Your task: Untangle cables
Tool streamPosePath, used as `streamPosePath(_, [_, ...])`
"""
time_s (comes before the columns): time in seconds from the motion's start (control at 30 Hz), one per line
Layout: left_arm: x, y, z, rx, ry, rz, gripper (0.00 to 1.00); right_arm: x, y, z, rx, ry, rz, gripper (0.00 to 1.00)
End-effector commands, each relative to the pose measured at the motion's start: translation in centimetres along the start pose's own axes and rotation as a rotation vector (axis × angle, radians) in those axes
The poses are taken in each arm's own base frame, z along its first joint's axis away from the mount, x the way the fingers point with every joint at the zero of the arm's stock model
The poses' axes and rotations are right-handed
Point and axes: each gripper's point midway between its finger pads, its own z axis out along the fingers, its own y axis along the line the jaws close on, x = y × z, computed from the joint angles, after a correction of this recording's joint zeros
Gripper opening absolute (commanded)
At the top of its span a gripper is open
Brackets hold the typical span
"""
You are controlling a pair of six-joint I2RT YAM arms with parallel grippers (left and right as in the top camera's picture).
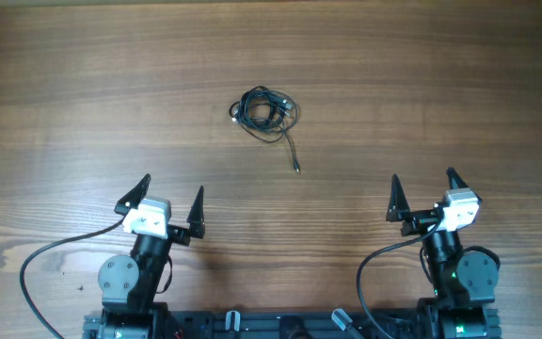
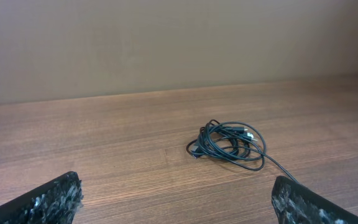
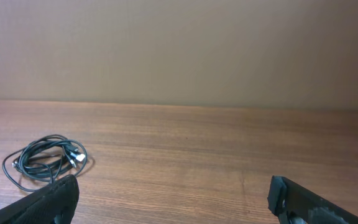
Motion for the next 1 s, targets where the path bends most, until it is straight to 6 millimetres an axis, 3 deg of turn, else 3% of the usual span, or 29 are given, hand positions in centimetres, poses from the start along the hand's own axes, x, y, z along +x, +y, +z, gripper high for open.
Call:
streamPosePath(0.0, [0.2,-0.3,0.0,0.015,-0.001,0.012,1.0,-0.2,-0.4,-0.1,0.022,-0.01,0.013,1.0])
streamPosePath(0.37, [0.1,-0.4,0.0,0.023,-0.005,0.016,1.0,-0.2,-0.4,-0.1,0.022,-0.01,0.012,1.0])
streamPosePath(0.5, [0.3,-0.4,0.1,0.023,0.009,-0.156,1.0,-0.3,0.4,-0.1,-0.024,-0.012,0.018,1.0])
streamPosePath(0.6, [0.5,-1.1,0.1,0.058,0.028,-0.324,1.0,0.2,0.0,0.1,-0.002,0.01,0.16,1.0])
streamPosePath(0.73, [0.4,-1.5,-0.3,0.067,0.115,-0.34,1.0,1.3,-0.1,0.1,0.017,0.109,0.233,1.0])
streamPosePath(0.97, [-0.6,-1.4,-0.1,0.036,0.322,-0.353,1.0,0.6,0.1,-0.5,0.034,0.32,0.25,1.0])
